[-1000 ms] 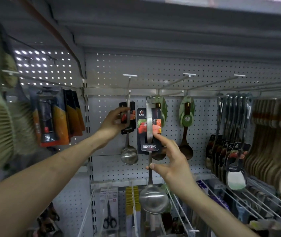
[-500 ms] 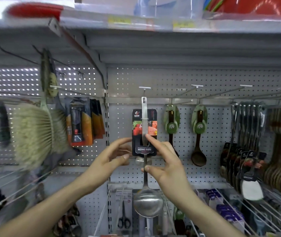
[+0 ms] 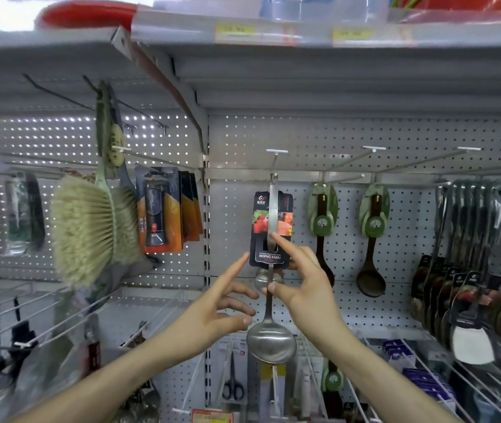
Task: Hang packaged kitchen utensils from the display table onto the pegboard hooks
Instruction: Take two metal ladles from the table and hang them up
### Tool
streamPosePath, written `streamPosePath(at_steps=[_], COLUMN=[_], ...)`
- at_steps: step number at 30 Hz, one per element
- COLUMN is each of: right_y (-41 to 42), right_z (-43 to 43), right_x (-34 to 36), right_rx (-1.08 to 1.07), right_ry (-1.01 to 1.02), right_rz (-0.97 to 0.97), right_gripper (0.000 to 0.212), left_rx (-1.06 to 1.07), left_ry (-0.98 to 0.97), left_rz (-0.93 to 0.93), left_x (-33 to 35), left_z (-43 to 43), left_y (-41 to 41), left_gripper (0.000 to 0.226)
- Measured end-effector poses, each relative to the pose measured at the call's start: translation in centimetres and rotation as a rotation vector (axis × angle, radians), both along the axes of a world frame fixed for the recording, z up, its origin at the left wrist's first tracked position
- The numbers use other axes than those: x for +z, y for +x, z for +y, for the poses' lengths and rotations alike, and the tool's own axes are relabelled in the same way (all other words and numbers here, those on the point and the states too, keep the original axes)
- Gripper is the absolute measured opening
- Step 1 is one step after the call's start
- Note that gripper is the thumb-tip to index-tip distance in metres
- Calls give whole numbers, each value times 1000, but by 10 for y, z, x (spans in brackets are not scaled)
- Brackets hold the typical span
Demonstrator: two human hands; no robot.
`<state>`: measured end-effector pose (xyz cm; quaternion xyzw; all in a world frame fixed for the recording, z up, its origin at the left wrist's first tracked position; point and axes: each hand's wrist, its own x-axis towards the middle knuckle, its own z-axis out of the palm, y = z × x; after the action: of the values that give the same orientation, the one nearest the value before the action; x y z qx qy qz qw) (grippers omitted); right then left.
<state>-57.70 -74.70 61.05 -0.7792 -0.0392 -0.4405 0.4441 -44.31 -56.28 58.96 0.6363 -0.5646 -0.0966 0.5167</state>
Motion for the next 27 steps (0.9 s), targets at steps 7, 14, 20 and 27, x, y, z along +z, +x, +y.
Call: streamPosePath(at_steps=[7, 14, 20, 27], right_y=[37, 83, 112, 121], right_z=[-24, -48, -63, -70], right_x=[4, 6, 6, 4], right_rx=[-38, -97, -135, -202], right_ry=[-5, 17, 46, -8], right_rz=[53, 81, 99, 120], right_gripper=[96, 94, 96, 97], left_rx=[76, 206, 264, 286], left_ry=[-18, 4, 69, 108], left_rz=[18, 21, 32, 48], left_x=[-14, -15, -11, -11], left_z=[-30, -66, -88, -96], left_y=[19, 48, 62, 64], left_gripper=[102, 97, 96, 94])
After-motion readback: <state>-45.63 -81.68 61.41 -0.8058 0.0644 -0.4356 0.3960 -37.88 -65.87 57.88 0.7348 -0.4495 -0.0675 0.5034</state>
